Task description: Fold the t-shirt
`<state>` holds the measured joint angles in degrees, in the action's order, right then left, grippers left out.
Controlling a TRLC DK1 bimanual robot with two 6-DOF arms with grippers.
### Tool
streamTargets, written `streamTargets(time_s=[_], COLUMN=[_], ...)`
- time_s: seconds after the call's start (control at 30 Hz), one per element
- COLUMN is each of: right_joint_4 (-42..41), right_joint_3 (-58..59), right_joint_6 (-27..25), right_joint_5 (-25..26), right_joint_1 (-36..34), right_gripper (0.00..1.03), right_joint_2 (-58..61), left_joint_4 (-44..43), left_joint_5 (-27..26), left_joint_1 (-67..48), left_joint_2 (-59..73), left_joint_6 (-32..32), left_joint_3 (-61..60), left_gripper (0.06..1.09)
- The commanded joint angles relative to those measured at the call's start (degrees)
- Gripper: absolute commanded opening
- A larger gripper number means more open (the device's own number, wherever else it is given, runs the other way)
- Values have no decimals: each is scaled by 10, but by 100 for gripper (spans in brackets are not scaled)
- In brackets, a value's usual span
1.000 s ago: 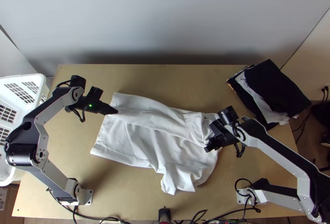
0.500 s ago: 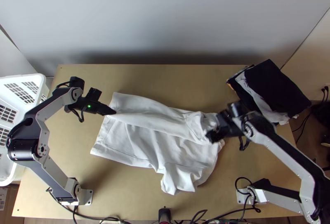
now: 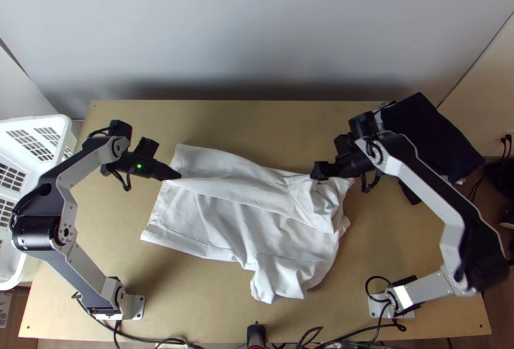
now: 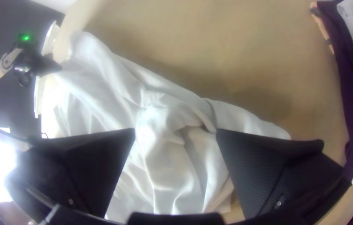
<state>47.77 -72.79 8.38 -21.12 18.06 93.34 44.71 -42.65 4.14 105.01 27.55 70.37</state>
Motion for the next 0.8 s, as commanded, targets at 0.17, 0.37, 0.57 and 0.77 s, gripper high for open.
streamTargets(time_s=[0.17, 0.37, 0.57, 0.77], right_joint_4=[12, -49, -85, -203], right_joint_3=[-11, 10, 23, 138], right_joint_6=[36, 54, 48, -48], right_joint_5=[-24, -27, -10, 103], right_joint_1=[-1, 0, 15, 80], right_gripper=[90, 25, 3, 2], right_joint_2=[92, 97, 46, -171], left_joint_4=[-1, -1, -1, -1], left_joint_5=[0, 0, 0, -1], left_joint_1=[0, 1, 3, 3], left_joint_2=[-1, -2, -7, -9], left_joint_6=[0, 0, 0, 1], left_joint_3=[-1, -3, -8, -11], left_gripper=[9, 9, 9, 9])
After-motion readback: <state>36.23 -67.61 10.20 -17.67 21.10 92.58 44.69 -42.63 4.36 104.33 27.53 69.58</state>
